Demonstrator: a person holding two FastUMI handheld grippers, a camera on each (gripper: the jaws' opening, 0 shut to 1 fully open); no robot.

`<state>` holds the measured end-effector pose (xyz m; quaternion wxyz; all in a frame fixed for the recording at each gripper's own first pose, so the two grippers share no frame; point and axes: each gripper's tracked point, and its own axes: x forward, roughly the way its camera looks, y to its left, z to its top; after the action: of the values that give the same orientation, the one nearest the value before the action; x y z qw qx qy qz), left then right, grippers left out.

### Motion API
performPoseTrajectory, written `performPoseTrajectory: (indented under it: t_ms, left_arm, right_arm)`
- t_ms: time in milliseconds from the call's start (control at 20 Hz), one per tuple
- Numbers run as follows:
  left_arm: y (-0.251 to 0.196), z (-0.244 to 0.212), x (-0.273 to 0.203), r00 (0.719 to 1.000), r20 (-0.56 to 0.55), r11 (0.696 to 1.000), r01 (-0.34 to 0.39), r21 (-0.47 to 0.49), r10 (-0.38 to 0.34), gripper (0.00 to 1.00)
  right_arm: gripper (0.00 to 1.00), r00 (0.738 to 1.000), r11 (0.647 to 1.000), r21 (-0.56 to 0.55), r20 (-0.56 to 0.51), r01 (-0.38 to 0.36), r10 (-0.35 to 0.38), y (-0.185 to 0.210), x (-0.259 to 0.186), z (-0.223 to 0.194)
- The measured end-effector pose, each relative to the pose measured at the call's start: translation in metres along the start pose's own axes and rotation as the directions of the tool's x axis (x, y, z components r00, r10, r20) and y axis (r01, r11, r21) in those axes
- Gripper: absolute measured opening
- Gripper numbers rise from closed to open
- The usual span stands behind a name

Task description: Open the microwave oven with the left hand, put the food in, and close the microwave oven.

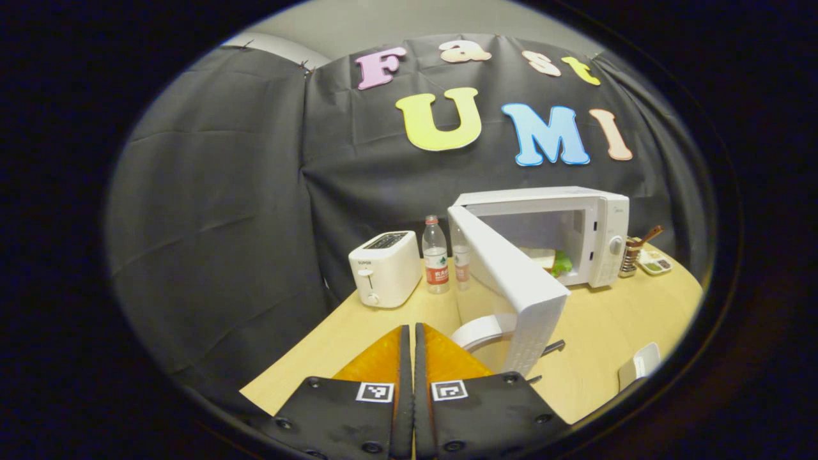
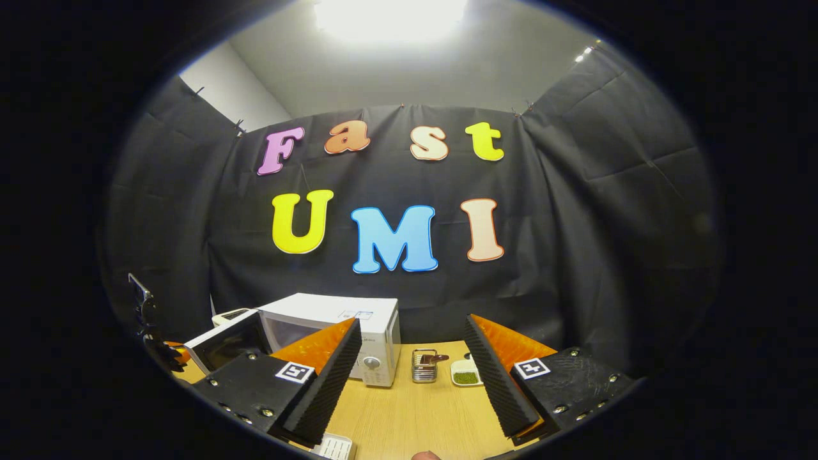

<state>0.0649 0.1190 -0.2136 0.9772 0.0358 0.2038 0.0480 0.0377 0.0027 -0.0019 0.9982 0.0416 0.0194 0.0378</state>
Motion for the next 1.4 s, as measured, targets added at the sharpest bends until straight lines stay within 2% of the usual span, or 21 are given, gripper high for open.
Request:
performPoseTrajectory:
  t_ms: [100,150,250,300,350,400,450,500,550,600,650,700,850,900,950,1000,1050,1200,1250,1400]
  left_arm:
    - [-0.019,0.003,-0.004,1.0,0.0,1.0,0.018,-0.01,-0.018,0.07]
    - [-0.029,0.004,-0.003,1.0,0.0,1.0,0.028,-0.008,-0.028,0.12]
    - [-0.046,0.01,-0.003,0.999,0.005,0.999,0.043,-0.004,-0.043,0.12]
    - [-0.055,0.013,-0.002,0.999,0.01,0.999,0.052,-0.004,-0.052,0.08]
    - [-0.064,0.015,-0.002,0.998,0.009,0.998,0.063,-0.004,-0.063,0.12]
    - [-0.073,0.018,-0.001,0.997,0.008,0.997,0.074,-0.008,-0.074,0.08]
    - [-0.082,0.02,0.0,0.996,0.009,0.996,0.09,-0.011,-0.09,0.08]
    - [-0.091,0.024,0.001,0.994,0.013,0.994,0.109,-0.015,-0.109,0.12]
    - [-0.1,0.027,0.002,0.991,0.018,0.991,0.131,-0.018,-0.131,0.07]
    - [-0.108,0.031,0.003,0.988,0.025,0.988,0.152,-0.02,-0.152,0.07]
    - [-0.116,0.035,0.005,0.984,0.034,0.984,0.177,-0.022,-0.176,0.12]
    - [-0.123,0.038,0.008,0.98,0.037,0.98,0.199,-0.023,-0.198,0.12]
    - [-0.143,0.045,0.017,0.967,0.041,0.967,0.253,-0.012,-0.252,0.07]
    - [-0.15,0.047,0.023,0.961,0.043,0.962,0.273,-0.01,-0.272,0.12]
    - [-0.156,0.048,0.026,0.955,0.041,0.955,0.295,-0.011,-0.294,0.07]
    - [-0.164,0.05,0.029,0.948,0.04,0.949,0.316,-0.01,-0.316,0.12]
    - [-0.169,0.051,0.032,0.942,0.039,0.943,0.333,-0.009,-0.332,0.07]
    - [-0.188,0.058,0.042,0.92,0.04,0.921,0.39,-0.008,-0.389,0.07]
    - [-0.195,0.06,0.045,0.912,0.04,0.912,0.41,-0.01,-0.409,0.12]
    - [-0.21,0.068,0.057,0.892,0.039,0.892,0.452,0.0,-0.451,0.07]
  right_arm:
    - [0.98,1.0,1.0,0.003,-0.011,-0.013,0.013,-0.009,-0.003,-0.004]
    - [0.98,0.999,1.0,0.013,-0.016,-0.027,0.028,-0.011,-0.004,-0.005]
    - [0.98,0.999,0.998,0.03,-0.017,-0.05,0.05,-0.015,-0.007,-0.004]
    - [0.98,0.998,0.998,0.03,-0.016,-0.062,0.062,-0.016,-0.008,-0.005]
    - [0.98,0.997,0.997,0.022,-0.014,-0.069,0.069,-0.018,-0.009,-0.005]
    - [0.98,0.997,0.998,0.009,-0.016,-0.069,0.069,-0.022,-0.01,-0.006]
    - [0.98,0.997,0.997,0.003,-0.022,-0.072,0.072,-0.023,-0.011,-0.007]
    - [0.98,0.997,0.997,0.006,-0.028,-0.078,0.078,-0.021,-0.013,-0.009]
    - [0.98,0.996,0.997,0.008,-0.031,-0.082,0.082,-0.02,-0.013,-0.01]
    - [0.98,0.996,0.997,0.006,-0.032,-0.081,0.081,-0.021,-0.01,-0.01]
    - [0.98,0.997,0.997,0.003,-0.036,-0.075,0.075,-0.021,-0.008,-0.012]
    - [0.98,0.997,0.998,0.005,-0.04,-0.067,0.067,-0.021,-0.007,-0.013]
    - [0.98,0.997,0.998,0.016,-0.044,-0.056,0.057,-0.016,-0.001,-0.014]
    - [0.98,0.998,0.999,0.005,-0.044,-0.05,0.05,-0.016,0.002,-0.015]
    - [0.98,0.998,0.999,0.0,-0.048,-0.039,0.039,-0.016,0.005,-0.016]
    - [0.98,0.998,0.999,0.005,-0.054,-0.037,0.038,-0.012,0.008,-0.018]
    - [0.98,0.998,0.999,0.013,-0.059,-0.035,0.036,-0.009,0.011,-0.018]
    - [0.98,0.998,0.999,0.028,-0.061,-0.018,0.02,-0.004,0.022,-0.02]
    - [0.98,0.998,0.999,0.033,-0.063,-0.021,0.023,-0.001,0.024,-0.02]
    - [0.98,0.997,0.999,0.05,-0.071,-0.009,0.013,0.004,0.032,-0.024]
